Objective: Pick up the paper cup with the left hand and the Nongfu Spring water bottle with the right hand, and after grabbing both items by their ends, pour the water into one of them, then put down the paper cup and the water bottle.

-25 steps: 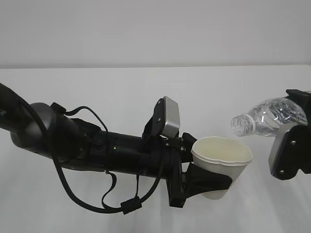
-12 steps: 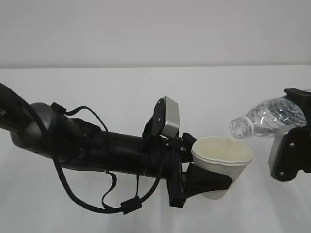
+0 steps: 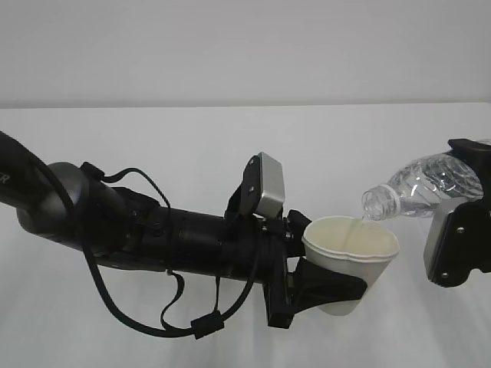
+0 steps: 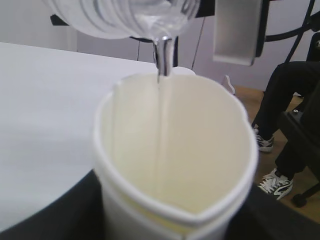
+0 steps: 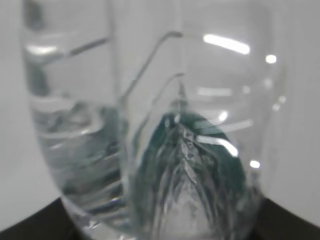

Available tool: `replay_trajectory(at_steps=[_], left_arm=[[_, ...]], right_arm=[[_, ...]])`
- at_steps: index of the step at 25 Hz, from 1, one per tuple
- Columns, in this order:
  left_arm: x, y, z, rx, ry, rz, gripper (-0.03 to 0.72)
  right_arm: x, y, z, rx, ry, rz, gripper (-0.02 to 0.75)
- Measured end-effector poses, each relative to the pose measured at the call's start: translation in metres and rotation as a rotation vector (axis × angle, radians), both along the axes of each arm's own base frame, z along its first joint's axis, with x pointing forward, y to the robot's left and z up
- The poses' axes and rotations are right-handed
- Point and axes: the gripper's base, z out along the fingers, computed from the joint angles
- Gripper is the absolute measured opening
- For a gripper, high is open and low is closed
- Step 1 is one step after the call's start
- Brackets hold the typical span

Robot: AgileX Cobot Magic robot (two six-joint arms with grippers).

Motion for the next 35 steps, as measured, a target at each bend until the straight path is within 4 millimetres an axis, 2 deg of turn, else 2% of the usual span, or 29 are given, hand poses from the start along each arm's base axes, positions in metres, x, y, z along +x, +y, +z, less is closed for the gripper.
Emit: replay_trajectory(at_steps=[35], left_arm=[[0.0, 0.0, 0.0, 0.0, 0.005, 0.001, 0.428]], right_arm=[[0.0004, -0.0001, 0.0019, -0.024, -0.025, 0.003, 0.403]])
